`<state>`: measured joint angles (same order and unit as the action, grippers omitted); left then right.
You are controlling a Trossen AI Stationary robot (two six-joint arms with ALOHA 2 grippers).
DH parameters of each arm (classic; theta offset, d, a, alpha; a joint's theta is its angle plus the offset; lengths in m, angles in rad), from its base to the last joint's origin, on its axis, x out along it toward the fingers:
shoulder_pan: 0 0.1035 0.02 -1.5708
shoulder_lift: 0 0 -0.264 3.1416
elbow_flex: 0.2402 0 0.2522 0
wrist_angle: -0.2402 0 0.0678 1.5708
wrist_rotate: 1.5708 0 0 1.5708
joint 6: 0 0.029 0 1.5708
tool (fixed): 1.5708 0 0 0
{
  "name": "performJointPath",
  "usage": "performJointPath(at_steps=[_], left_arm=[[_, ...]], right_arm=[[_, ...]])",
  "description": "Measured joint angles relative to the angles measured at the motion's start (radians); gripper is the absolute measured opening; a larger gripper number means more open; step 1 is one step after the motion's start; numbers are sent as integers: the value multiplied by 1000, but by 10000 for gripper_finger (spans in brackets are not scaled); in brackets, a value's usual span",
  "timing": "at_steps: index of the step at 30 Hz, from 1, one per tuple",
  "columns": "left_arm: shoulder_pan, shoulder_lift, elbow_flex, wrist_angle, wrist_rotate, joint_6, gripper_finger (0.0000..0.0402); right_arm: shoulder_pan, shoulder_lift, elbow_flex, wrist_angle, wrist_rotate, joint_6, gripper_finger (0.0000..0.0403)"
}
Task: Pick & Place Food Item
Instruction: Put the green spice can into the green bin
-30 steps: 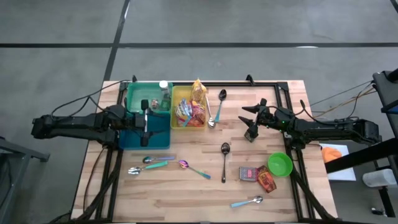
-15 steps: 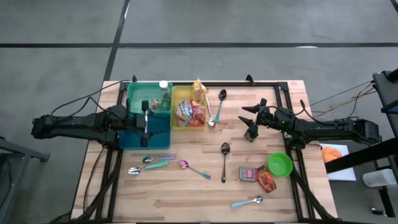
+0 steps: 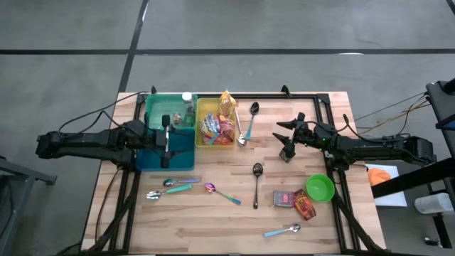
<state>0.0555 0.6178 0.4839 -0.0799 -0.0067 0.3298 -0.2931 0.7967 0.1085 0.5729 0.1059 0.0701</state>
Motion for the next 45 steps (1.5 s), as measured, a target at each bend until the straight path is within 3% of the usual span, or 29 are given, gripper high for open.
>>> performJointPath(at_steps=[18,34,40,45], left_arm=[[0,0,0,0,0,1,276],[0,0,0,0,0,3,276],[0,0,0,0,0,3,276],[0,0,0,0,0,3,276]], right_arm=[[0,1,0,6,27,59,246],[-2,3,0,27,28,-70,246],[1,5,0,-25,1,304,247],[0,4,0,-43,6,326,246]])
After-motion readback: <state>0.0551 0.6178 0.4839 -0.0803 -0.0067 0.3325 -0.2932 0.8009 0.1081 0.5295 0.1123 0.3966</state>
